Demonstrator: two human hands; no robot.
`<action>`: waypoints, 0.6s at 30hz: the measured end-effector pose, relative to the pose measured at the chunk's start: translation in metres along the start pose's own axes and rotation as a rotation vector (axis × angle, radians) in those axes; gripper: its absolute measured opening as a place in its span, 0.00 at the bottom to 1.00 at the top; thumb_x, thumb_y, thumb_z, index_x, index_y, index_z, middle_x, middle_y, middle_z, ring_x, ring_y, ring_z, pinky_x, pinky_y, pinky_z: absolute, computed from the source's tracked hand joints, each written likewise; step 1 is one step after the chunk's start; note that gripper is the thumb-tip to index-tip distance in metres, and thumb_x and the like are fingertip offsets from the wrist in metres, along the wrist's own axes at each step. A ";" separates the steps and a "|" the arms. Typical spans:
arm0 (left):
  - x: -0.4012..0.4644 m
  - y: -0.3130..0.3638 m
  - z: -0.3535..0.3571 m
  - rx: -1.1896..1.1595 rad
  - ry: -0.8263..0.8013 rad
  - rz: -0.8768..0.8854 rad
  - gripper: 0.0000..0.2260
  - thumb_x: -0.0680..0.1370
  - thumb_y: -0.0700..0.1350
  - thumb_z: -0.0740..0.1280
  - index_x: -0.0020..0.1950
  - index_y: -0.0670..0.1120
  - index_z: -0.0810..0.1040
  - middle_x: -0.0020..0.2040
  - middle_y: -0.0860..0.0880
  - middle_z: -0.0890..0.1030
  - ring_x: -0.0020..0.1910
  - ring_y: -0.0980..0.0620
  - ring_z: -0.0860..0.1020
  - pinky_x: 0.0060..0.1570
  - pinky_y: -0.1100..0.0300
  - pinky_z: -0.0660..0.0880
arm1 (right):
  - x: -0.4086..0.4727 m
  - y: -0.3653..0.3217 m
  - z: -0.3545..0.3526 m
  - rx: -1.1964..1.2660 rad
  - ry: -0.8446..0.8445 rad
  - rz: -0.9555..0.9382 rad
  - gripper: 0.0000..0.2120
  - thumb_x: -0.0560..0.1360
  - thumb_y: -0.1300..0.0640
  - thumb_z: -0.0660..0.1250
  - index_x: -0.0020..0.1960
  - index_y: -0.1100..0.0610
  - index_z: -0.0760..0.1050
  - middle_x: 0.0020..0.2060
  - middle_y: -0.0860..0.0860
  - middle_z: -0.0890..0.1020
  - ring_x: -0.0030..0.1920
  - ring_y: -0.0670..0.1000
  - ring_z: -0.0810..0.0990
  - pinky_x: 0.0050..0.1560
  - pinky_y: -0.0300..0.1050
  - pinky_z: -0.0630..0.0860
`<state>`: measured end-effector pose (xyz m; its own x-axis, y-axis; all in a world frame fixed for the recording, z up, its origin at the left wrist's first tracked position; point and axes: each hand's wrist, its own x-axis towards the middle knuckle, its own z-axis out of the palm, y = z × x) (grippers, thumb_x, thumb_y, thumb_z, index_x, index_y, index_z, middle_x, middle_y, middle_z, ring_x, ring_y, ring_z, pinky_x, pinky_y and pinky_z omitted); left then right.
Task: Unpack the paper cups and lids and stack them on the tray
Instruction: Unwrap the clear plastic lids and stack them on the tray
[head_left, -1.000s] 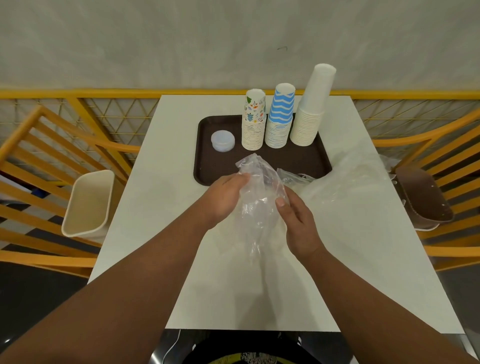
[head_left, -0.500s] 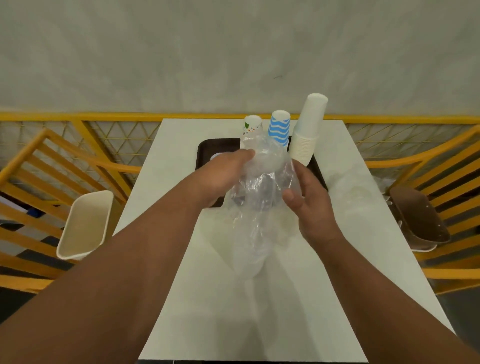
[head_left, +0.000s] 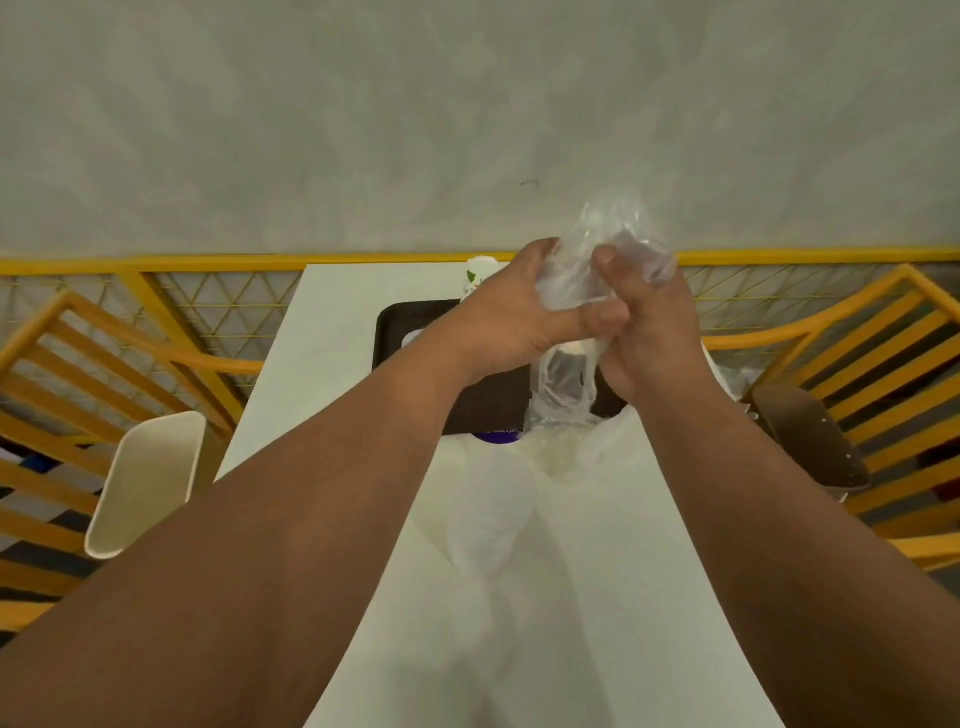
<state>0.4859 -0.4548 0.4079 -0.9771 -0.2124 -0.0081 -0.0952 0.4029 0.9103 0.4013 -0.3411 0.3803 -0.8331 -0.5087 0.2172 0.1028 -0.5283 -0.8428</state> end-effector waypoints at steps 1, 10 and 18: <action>0.004 -0.001 0.004 0.016 -0.015 0.026 0.43 0.65 0.64 0.76 0.75 0.54 0.63 0.67 0.57 0.73 0.65 0.58 0.73 0.63 0.58 0.71 | 0.001 -0.003 0.002 0.092 -0.008 0.037 0.13 0.76 0.63 0.67 0.57 0.69 0.71 0.48 0.60 0.80 0.50 0.58 0.82 0.48 0.50 0.79; 0.028 0.011 0.004 0.760 -0.013 0.143 0.13 0.83 0.50 0.57 0.56 0.44 0.76 0.46 0.49 0.74 0.47 0.47 0.74 0.42 0.57 0.66 | 0.004 -0.014 -0.019 0.263 0.004 0.143 0.19 0.62 0.56 0.79 0.49 0.58 0.78 0.49 0.55 0.80 0.52 0.55 0.80 0.56 0.50 0.77; 0.031 0.007 -0.008 0.897 -0.166 0.100 0.17 0.78 0.62 0.63 0.57 0.51 0.76 0.45 0.53 0.76 0.49 0.51 0.75 0.40 0.58 0.66 | 0.017 -0.016 0.005 0.234 0.520 0.211 0.13 0.80 0.45 0.61 0.49 0.55 0.71 0.41 0.50 0.72 0.43 0.48 0.77 0.43 0.48 0.78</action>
<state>0.4567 -0.4656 0.4173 -0.9970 -0.0368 -0.0686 -0.0527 0.9674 0.2476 0.3881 -0.3447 0.4002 -0.9318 -0.2513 -0.2617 0.3626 -0.6175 -0.6981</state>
